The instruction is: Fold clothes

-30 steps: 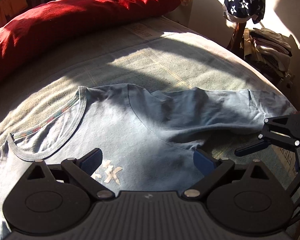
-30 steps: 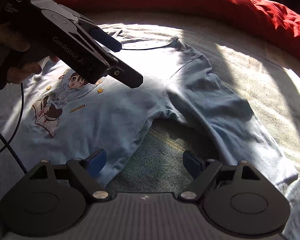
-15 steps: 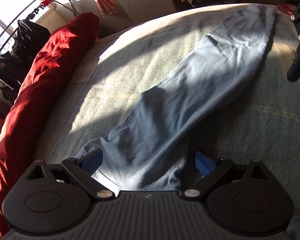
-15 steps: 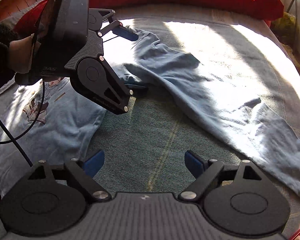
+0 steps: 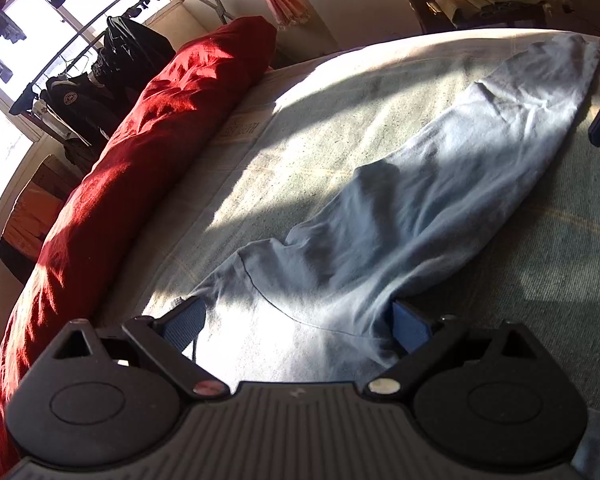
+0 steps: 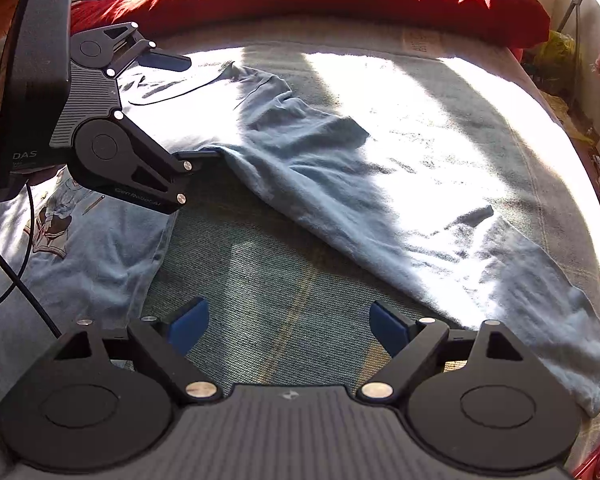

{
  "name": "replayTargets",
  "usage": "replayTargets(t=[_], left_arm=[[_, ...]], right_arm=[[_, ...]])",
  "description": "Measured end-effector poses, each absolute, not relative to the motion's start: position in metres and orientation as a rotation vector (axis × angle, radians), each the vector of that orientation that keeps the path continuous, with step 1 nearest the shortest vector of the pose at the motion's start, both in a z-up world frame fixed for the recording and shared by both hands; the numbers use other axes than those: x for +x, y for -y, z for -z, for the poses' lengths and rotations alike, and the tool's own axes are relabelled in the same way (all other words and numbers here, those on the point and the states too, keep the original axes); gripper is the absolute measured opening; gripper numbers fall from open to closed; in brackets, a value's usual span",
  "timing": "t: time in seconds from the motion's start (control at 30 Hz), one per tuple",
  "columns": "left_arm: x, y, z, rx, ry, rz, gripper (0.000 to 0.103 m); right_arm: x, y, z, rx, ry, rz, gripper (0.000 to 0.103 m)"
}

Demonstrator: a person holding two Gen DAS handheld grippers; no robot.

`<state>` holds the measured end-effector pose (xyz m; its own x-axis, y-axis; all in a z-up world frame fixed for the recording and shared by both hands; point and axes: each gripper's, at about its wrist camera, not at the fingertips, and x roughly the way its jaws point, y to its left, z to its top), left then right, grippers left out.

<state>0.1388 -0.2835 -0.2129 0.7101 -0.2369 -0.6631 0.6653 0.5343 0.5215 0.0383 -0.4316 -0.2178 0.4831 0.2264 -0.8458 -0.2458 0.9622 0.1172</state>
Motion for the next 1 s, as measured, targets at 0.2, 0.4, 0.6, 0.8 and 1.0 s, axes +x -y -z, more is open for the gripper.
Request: replayTargets(t=[0.2, 0.4, 0.6, 0.8, 1.0], left_arm=[[0.153, 0.27, 0.187, 0.615, -0.629, 0.617, 0.097], [0.204, 0.262, 0.195, 0.48, -0.734, 0.513, 0.097], [0.22, 0.246, 0.198, 0.407, -0.775, 0.488, 0.097], [0.238, 0.235, 0.189, 0.314, -0.802, 0.515, 0.097], [0.264, 0.226, 0.179, 0.121, -0.89, 0.581, 0.097]], right_arm=[[0.048, 0.43, 0.211, -0.024, -0.991, -0.308, 0.091], [0.092, 0.422, 0.219, 0.015, -0.888, -0.403, 0.091], [0.13, 0.422, 0.223, 0.043, -0.851, -0.45, 0.091], [0.149, 0.447, 0.223, 0.206, -0.899, -0.481, 0.091], [0.149, 0.409, 0.226, 0.293, -0.915, -0.599, 0.091]])
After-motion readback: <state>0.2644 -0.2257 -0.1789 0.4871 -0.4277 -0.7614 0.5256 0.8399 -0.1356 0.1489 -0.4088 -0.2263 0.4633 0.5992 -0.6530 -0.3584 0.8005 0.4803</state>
